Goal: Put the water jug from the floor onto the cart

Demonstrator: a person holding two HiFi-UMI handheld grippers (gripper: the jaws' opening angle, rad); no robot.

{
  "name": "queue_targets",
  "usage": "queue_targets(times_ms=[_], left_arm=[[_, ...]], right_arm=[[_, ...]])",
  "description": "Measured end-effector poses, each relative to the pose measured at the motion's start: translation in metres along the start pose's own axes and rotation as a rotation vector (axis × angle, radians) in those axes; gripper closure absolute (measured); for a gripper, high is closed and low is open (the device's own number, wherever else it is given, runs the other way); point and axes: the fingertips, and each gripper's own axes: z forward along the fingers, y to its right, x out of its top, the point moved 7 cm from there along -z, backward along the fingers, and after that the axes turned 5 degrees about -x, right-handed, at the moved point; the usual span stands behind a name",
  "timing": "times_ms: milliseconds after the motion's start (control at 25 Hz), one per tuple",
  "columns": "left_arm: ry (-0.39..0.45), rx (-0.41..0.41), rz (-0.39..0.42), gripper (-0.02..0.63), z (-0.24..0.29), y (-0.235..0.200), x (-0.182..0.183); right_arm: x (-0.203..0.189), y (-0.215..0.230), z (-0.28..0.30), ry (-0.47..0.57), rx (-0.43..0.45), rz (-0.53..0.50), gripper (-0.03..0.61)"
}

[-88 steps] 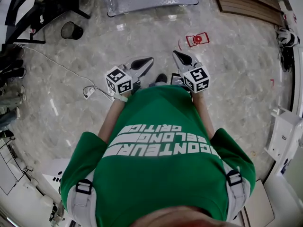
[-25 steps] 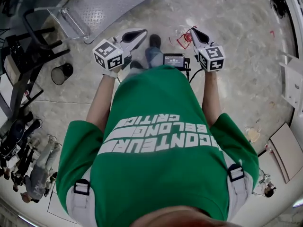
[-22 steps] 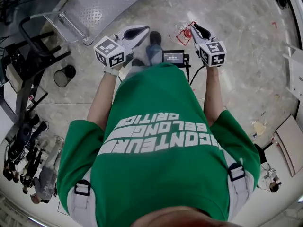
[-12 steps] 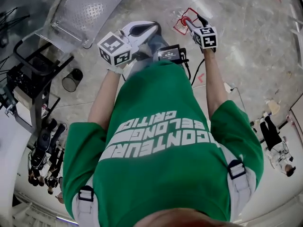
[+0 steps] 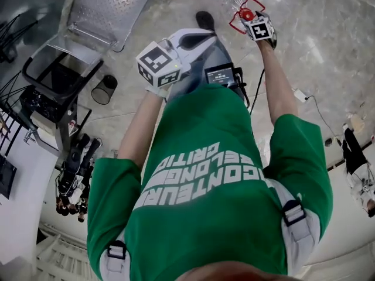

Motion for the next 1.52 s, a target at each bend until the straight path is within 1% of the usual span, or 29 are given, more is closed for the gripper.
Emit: queue_targets(times_ms=[120,200,360,480,520,600,760,1040,1200,1320,1440,1480,1520], left_arm=[[-0.005,0.005,-0.024,0.604,0.006,-0.012,-0.005],[-0.009,0.005,-0.042,0.604,0.011,-0.018,-0.007],[-0.026,0.006,-0.08,0.604,0.014,-0.025,-0.017],[-0.035,-0.004,-0.089,0.604,0.017,-0.026,-0.021],[-0.037,-0.007,-0.088,0.604,0.017,-0.027,-0.021],[-0.036,-0.009,-0.089,0.604,0.02,-0.03,-0.02],[-0.033,-0.01,-0.096,0.604,0.026,-0.034,-0.02],[-0.034,-0.014,-0.109,0.604,0.027,-0.041,-0.024],[-0.041,-0.008,-0.108,0.604,0.025,-0.042,-0.026],[-0.032,-0.005,-0.089,0.604,0.023,-0.036,-0.02],[-0.011,0.011,-0.065,0.604,0.018,-0.031,-0.012],[-0.002,0.018,-0.057,0.604,0.016,-0.029,-0.009],[0.01,0.024,-0.048,0.604,0.013,-0.025,-0.006]], right_arm=[[-0.009,0.012,0.033,-0.078,-0.027,-0.027,0.291],[-0.009,0.018,0.049,-0.094,-0.025,-0.041,0.291],[-0.023,0.019,0.076,-0.182,-0.042,-0.052,0.291],[-0.019,0.01,0.096,-0.13,-0.01,-0.046,0.29],[-0.018,0.009,0.101,-0.126,-0.016,-0.04,0.29],[-0.02,0.011,0.107,-0.149,-0.047,-0.031,0.29],[-0.022,0.014,0.118,-0.169,-0.067,-0.011,0.284],[-0.021,0.015,0.137,-0.142,-0.055,0.059,0.276],[-0.023,0.015,0.139,-0.174,-0.042,0.044,0.276],[-0.02,0.021,0.128,-0.159,-0.031,0.055,0.276],[0.0,0.034,0.093,-0.136,-0.079,0.078,0.276],[0.011,0.035,0.081,-0.105,-0.08,0.071,0.276],[0.024,0.032,0.069,-0.049,-0.062,0.058,0.276]])
